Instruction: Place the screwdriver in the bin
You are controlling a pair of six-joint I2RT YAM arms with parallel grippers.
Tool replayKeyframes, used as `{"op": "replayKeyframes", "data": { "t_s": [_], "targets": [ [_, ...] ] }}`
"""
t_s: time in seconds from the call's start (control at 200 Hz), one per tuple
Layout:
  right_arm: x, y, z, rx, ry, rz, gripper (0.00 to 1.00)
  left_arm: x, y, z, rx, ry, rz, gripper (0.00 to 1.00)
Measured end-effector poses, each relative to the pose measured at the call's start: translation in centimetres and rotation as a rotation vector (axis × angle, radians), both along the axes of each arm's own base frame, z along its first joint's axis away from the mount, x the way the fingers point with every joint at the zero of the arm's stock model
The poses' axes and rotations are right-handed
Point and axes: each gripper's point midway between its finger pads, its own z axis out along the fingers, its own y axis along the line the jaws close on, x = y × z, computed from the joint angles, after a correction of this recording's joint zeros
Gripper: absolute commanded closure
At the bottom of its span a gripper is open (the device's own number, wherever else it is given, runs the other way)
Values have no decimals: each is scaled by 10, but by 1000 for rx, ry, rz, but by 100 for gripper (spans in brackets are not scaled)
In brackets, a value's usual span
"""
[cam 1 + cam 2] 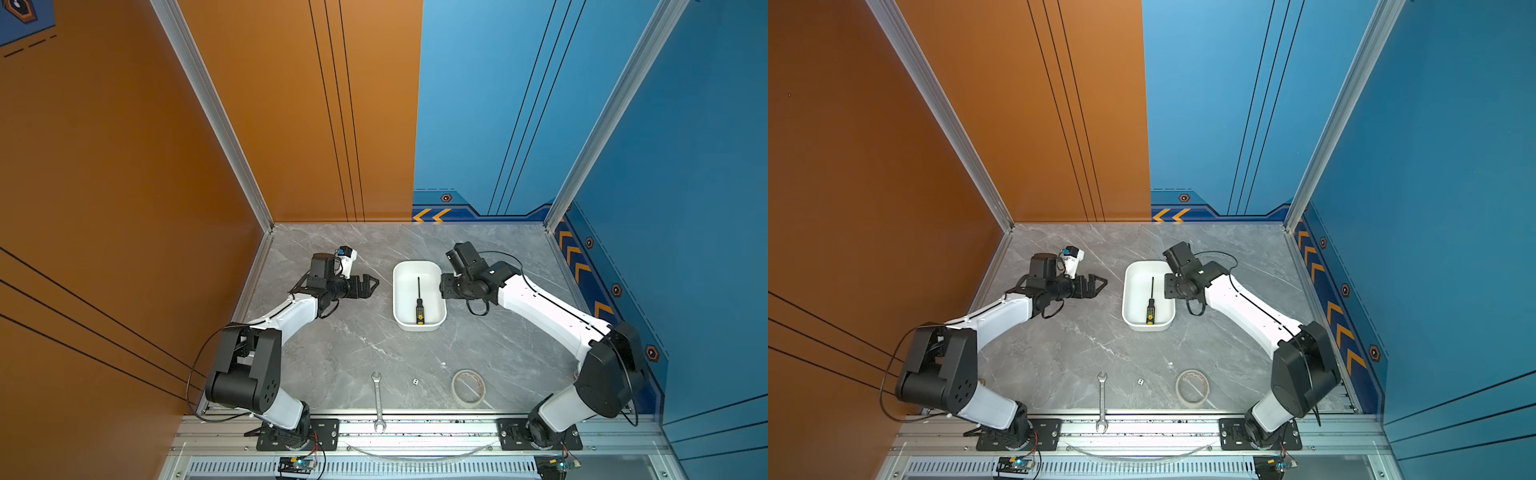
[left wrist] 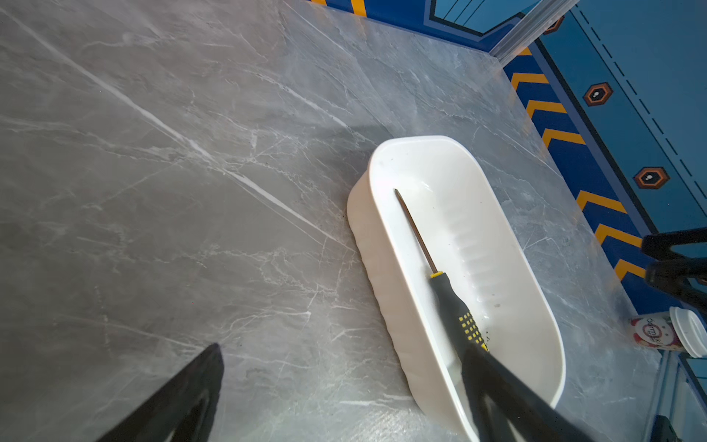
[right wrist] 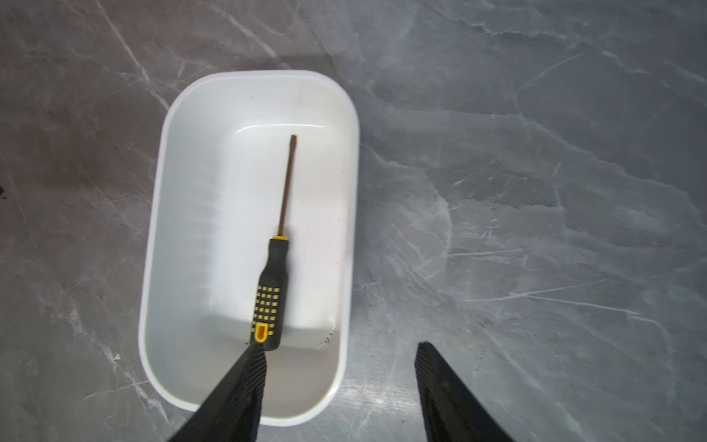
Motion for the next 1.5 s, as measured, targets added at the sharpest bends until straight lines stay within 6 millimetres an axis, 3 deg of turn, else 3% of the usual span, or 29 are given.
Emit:
{"op": "replayKeyframes", "data": {
  "t_s": [0.185, 0.3, 0.371, 0.651, 0.886, 1.041, 1.222, 1.497],
  "targets": [
    [-1, -88, 8, -43, -121, -149, 34, 1, 15, 6, 60, -56, 44, 2],
    [-2, -127, 2, -57, -187, -218, 34, 3, 22, 3, 93, -69, 68, 2],
    [-3, -139, -7, -79, -217, -225, 33, 4, 26, 1, 112, -74, 82, 2],
    [1, -165, -40, -177, -296, -201, 30, -2, 45, -6, 208, -152, 123, 2],
    [7, -184, -63, -198, -363, -232, 20, -5, 68, 9, 305, -262, 197, 2],
    [11, -188, -63, -192, -423, -238, 15, -1, 78, 13, 352, -300, 228, 2],
    [21, -188, -59, -175, -472, -236, 13, -1, 88, 7, 397, -308, 254, 2],
    [30, -189, -69, -163, -481, -234, 11, -6, 100, -6, 452, -350, 274, 2]
  ]
}}
